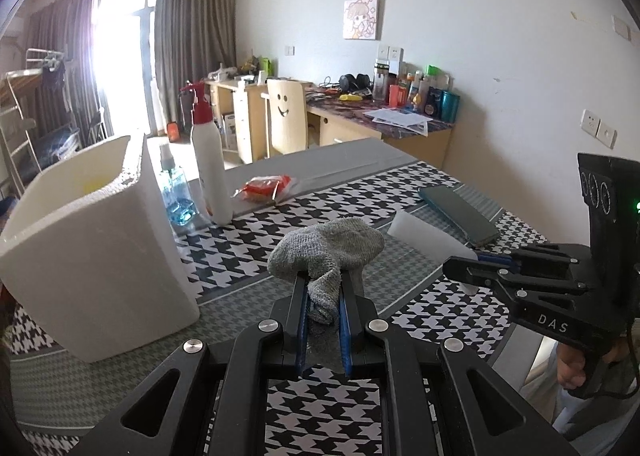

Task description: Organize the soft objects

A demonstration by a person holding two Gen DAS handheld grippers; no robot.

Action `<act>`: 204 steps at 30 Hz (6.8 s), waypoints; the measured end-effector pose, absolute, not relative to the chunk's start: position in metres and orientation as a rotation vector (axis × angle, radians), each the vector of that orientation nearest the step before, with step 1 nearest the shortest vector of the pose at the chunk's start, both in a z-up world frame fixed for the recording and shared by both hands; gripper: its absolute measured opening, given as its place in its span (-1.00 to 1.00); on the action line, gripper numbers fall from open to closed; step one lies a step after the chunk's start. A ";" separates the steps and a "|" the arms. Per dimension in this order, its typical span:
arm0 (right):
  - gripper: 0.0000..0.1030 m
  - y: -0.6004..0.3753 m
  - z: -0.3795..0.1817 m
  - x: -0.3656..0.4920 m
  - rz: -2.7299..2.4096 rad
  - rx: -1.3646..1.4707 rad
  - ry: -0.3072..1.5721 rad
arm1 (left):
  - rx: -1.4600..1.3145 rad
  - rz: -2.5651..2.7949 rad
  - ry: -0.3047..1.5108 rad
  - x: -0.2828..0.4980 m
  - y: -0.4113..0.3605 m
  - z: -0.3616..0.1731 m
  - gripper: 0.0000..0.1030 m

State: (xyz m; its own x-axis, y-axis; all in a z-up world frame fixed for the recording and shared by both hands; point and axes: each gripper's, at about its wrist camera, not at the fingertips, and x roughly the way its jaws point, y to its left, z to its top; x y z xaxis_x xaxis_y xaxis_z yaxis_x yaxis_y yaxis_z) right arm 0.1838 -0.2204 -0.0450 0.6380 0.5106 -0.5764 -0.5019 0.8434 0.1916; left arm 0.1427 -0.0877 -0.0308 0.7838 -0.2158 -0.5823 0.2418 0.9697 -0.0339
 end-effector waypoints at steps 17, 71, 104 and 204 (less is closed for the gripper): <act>-0.75 -0.198 -0.011 0.181 0.568 0.018 0.552 | 0.059 -0.236 0.553 0.140 -0.071 0.001 -0.73; -0.74 -0.122 0.068 0.200 0.655 0.024 0.404 | 0.017 -0.009 0.312 0.160 0.000 0.085 -0.73; -0.74 -0.046 0.068 0.225 0.792 -0.070 0.467 | -0.048 0.239 0.394 0.193 0.063 0.062 -0.73; 0.89 -0.047 0.070 0.183 0.776 -0.043 0.402 | -0.080 0.313 0.308 0.086 0.082 0.060 0.98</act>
State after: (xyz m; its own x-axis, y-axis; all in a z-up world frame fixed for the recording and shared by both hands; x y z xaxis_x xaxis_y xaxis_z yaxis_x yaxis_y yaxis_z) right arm 0.1825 -0.0473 0.0696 0.6421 0.6724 -0.3683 -0.6888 0.7169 0.1082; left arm 0.0864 0.0825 0.0602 0.9051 0.2907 -0.3103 -0.3149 0.9486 -0.0299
